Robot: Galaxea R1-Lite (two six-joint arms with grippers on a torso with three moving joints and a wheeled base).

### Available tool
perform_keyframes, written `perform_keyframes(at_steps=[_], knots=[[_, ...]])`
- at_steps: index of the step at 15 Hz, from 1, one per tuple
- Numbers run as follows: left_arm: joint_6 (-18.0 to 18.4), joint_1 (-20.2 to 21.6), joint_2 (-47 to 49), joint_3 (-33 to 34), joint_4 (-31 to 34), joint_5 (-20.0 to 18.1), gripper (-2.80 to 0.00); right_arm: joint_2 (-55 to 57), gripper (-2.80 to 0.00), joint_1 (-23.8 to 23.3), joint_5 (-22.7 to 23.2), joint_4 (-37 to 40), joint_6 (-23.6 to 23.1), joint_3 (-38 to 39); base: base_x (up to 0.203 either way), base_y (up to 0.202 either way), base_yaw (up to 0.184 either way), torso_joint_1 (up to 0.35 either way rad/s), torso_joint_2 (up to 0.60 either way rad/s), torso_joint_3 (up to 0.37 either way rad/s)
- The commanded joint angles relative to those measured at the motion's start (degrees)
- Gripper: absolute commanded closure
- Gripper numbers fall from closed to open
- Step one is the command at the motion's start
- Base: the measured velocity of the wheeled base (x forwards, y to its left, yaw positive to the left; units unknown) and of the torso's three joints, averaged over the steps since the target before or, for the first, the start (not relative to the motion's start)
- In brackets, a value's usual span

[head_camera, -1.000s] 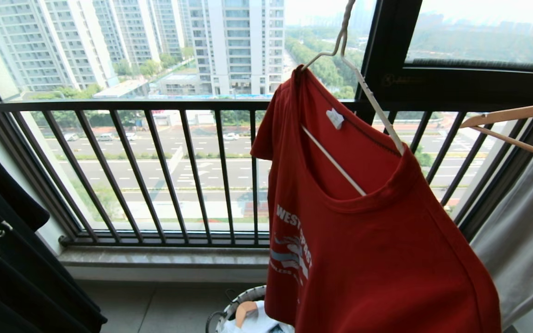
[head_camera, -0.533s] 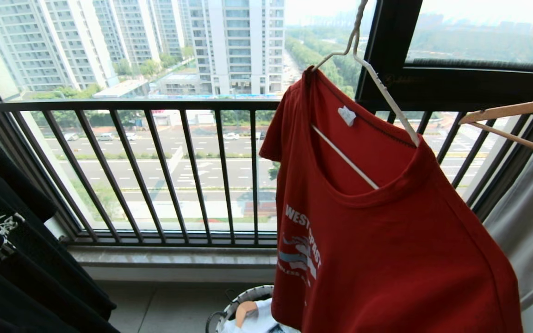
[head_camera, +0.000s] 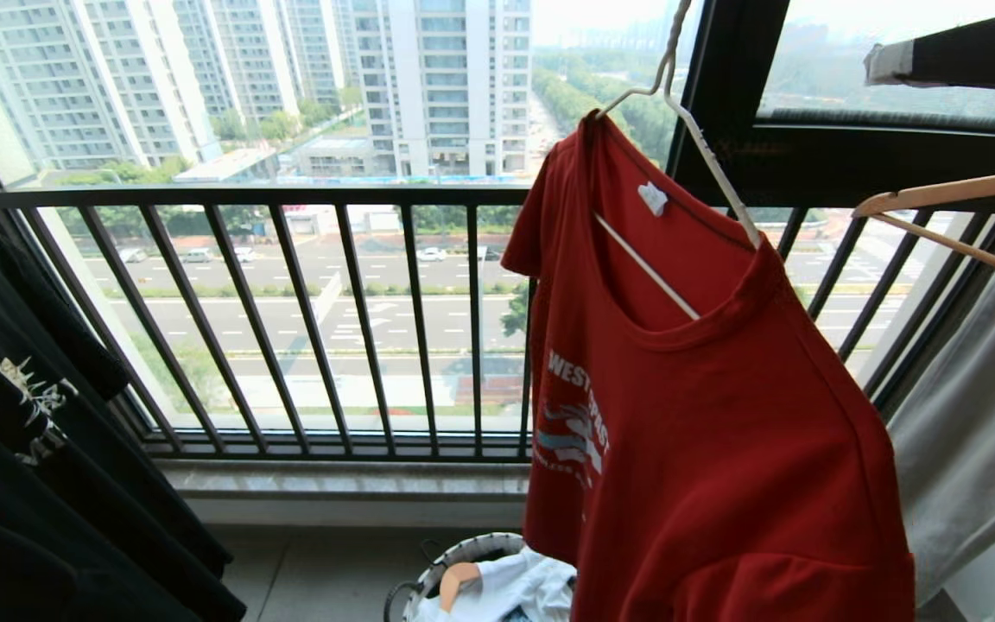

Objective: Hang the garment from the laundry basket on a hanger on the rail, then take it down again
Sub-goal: Take the clothes off the clothes rack

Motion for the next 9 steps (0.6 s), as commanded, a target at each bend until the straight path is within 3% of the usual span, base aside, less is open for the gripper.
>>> perform_keyframes(at_steps=[1,4,9], knots=[[0.0,0.0,0.1,0.0,0.0,0.0,0.00,6.6,-2.80,4.4,-3.0,0.2,0.2,-3.9,0.000,0.000,0.000,0.000,0.00,0.000],[0.0,-0.1,0.0,0.0,0.0,0.0,0.00,8.1,-2.80,8.7,-7.1,-0.2,0.5,-5.1,0.000,0.000,0.000,0.000,0.00,0.000],[0.0,0.0,0.1,0.0,0.0,0.0,0.00,11.8,-2.80,11.8,-11.7,-2.3,2.2,-7.5,0.000,0.000,0.000,0.000,0.00,0.000]])
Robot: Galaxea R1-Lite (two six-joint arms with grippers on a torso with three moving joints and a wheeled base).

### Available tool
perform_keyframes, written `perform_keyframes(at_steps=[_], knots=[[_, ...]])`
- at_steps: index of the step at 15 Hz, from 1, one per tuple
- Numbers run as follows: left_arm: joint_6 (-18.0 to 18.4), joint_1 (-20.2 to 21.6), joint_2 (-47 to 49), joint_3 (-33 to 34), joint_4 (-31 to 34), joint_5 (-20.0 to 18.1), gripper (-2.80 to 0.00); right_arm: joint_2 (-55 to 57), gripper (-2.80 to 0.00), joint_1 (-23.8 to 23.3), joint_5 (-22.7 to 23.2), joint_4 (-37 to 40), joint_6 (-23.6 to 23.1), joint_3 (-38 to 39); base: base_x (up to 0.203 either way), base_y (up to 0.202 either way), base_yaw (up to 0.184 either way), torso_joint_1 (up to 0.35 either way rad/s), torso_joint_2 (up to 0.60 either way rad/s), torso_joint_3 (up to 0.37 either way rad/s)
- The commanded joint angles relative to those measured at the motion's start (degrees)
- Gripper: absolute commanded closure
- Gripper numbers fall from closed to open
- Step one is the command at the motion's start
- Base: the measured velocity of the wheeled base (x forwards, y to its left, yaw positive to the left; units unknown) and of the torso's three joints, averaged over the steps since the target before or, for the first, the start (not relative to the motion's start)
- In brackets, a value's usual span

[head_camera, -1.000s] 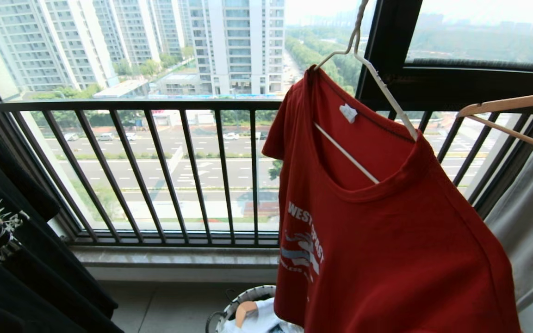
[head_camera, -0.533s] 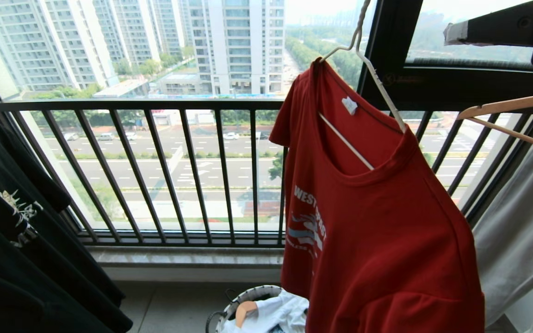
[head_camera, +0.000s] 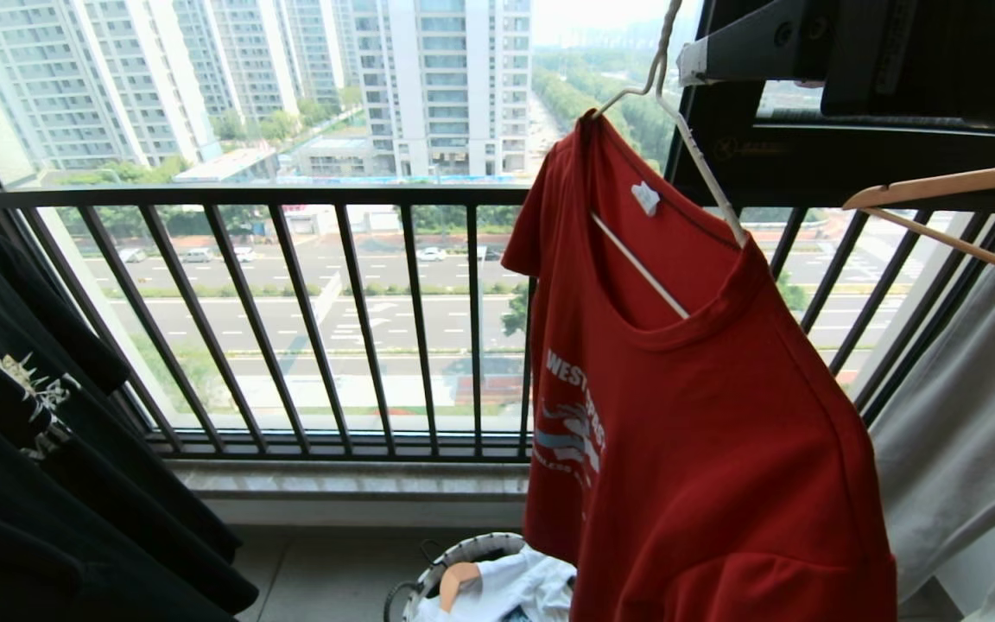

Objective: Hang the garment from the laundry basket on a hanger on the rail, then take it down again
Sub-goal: Take the clothes off the clothes rack

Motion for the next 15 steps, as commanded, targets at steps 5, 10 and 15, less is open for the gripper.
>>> perform_keyframes(at_steps=[5,10,15], knots=[[0.0,0.0,0.0,0.0,0.0,0.0,0.00,8.3,-2.80,1.0,-4.5,-7.4,0.2,-0.9,0.000,0.000,0.000,0.000,0.00,0.000],[0.0,0.0,0.1,0.0,0.0,0.0,0.00,13.0,-2.80,-2.6,-4.7,-15.3,-2.3,-1.1,0.000,0.000,0.000,0.000,0.00,0.000],[0.0,0.0,0.0,0.0,0.0,0.0,0.00,14.9,0.00,-5.5,-4.3,-20.5,-6.2,-1.7,0.000,0.000,0.000,0.000,0.00,0.000]])
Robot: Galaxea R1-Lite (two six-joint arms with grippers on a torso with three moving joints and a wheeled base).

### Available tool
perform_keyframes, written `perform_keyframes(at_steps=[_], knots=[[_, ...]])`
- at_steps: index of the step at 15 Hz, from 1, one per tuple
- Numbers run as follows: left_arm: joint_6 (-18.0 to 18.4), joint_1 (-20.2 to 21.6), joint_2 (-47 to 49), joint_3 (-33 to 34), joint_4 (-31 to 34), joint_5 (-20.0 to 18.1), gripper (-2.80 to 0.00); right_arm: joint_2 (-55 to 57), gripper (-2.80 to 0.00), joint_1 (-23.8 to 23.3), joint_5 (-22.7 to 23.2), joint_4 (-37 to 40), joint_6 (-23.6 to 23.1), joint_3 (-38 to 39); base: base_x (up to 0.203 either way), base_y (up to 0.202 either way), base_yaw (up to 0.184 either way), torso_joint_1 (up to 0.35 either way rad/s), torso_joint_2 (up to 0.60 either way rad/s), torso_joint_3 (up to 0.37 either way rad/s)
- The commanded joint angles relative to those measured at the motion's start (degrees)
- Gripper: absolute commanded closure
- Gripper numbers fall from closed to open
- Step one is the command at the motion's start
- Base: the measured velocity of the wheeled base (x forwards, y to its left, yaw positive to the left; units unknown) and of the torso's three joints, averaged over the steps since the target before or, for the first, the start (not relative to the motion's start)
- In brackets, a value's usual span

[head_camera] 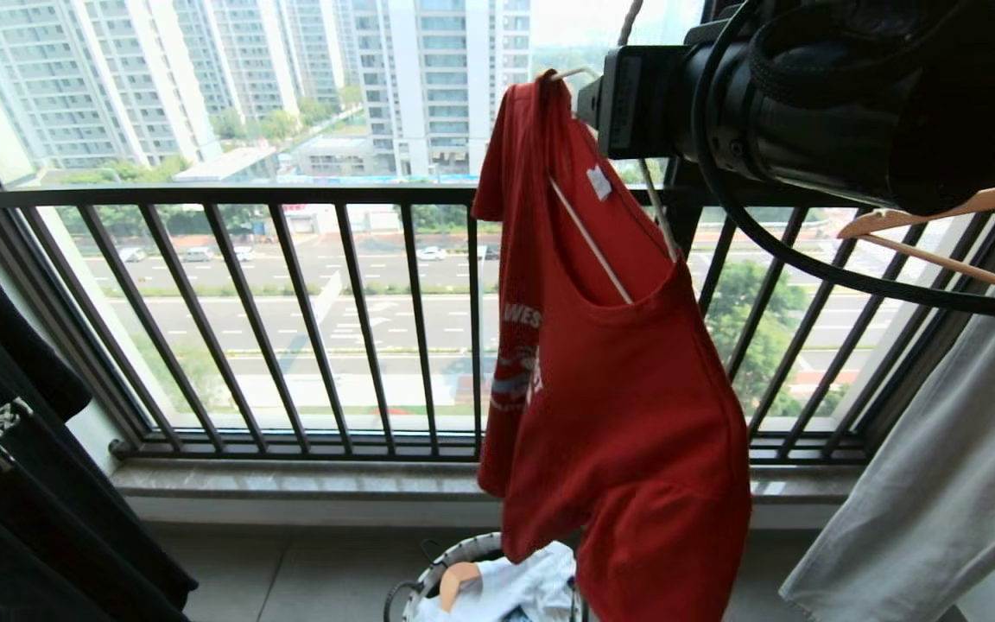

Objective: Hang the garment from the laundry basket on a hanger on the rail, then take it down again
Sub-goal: Take the clothes off the clothes rack

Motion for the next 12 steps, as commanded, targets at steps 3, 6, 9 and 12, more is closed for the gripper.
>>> perform_keyframes(at_steps=[3,6,9,12], knots=[[0.0,-0.1,0.1,0.0,0.0,0.0,0.00,1.0,0.00,-0.3,-0.1,-2.7,-2.5,-0.1,0.000,0.000,0.000,0.000,0.00,0.000],[0.0,0.0,0.0,0.0,0.0,0.0,0.00,0.7,0.00,-0.3,-0.1,-2.8,-2.7,-0.1,0.000,0.000,0.000,0.000,0.00,0.000],[0.0,-0.1,0.0,0.0,0.0,0.0,0.00,-0.2,0.00,-0.3,-0.1,-2.8,-2.6,-0.1,0.000,0.000,0.000,0.000,0.00,0.000],[0.0,0.0,0.0,0.0,0.0,0.0,0.00,-1.1,0.00,-0.3,-0.2,-2.8,-2.3,0.4,0.000,0.000,0.000,0.000,0.00,0.000]])
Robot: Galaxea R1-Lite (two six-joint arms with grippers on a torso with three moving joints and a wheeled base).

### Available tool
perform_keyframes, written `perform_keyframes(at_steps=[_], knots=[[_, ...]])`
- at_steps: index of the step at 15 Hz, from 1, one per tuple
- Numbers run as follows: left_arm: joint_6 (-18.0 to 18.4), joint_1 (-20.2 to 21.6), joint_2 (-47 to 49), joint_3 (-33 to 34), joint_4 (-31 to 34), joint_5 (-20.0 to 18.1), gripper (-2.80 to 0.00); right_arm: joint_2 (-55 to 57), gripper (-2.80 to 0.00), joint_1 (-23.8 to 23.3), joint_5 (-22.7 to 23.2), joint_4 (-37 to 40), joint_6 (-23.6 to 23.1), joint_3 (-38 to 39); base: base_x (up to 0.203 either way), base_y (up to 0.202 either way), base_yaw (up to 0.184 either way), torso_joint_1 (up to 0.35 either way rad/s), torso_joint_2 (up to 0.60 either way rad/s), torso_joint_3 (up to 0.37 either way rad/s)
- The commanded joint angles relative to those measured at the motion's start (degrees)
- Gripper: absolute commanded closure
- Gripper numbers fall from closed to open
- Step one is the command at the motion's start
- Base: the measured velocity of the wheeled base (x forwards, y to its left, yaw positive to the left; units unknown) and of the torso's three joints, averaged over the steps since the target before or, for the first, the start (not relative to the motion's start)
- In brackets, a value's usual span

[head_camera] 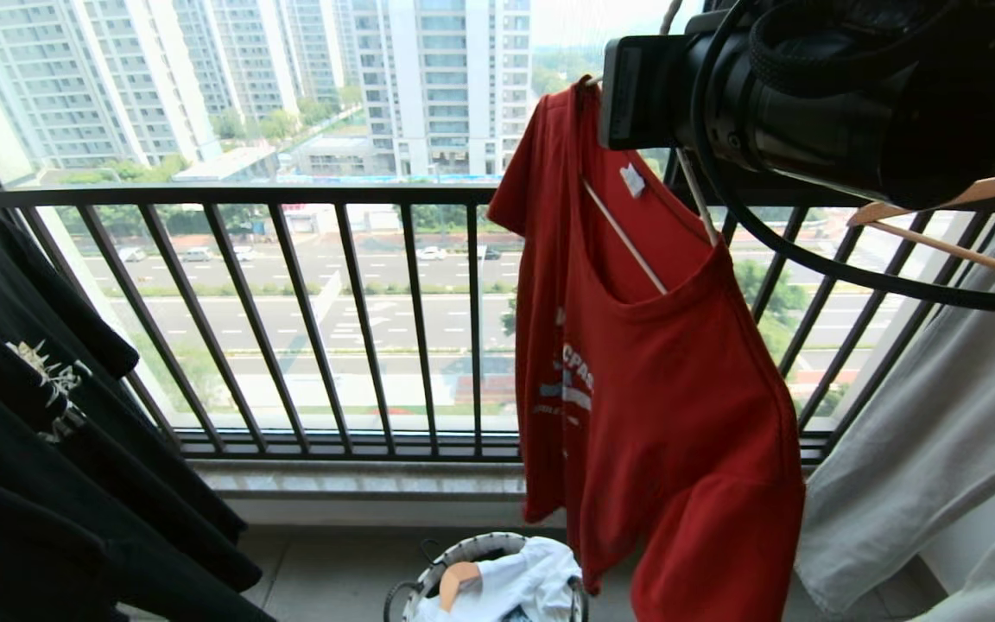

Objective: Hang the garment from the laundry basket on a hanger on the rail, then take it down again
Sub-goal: Take the clothes off the clothes rack

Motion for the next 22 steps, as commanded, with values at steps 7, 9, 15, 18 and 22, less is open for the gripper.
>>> perform_keyframes(at_steps=[7,9,15,18,22], knots=[[0.0,0.0,0.1,0.0,0.0,0.0,0.00,-4.0,0.00,0.5,-1.0,-2.0,-0.1,5.6,0.000,0.000,0.000,0.000,0.00,0.000],[0.0,0.0,0.0,0.0,0.0,0.0,0.00,-4.5,0.00,1.1,-1.3,-6.3,-2.0,7.8,0.000,0.000,0.000,0.000,0.00,0.000],[0.0,-0.1,0.0,0.0,0.0,0.0,0.00,-7.3,0.00,2.7,-2.8,-8.0,-3.8,9.4,0.000,0.000,0.000,0.000,0.00,0.000],[0.0,0.0,0.0,0.0,0.0,0.0,0.00,-8.8,0.00,2.8,-2.8,-8.0,-3.8,11.4,0.000,0.000,0.000,0.000,0.00,0.000],[0.0,-0.1,0.0,0.0,0.0,0.0,0.00,-10.7,0.00,4.4,-2.8,-8.1,-3.7,14.2,0.000,0.000,0.000,0.000,0.00,0.000]])
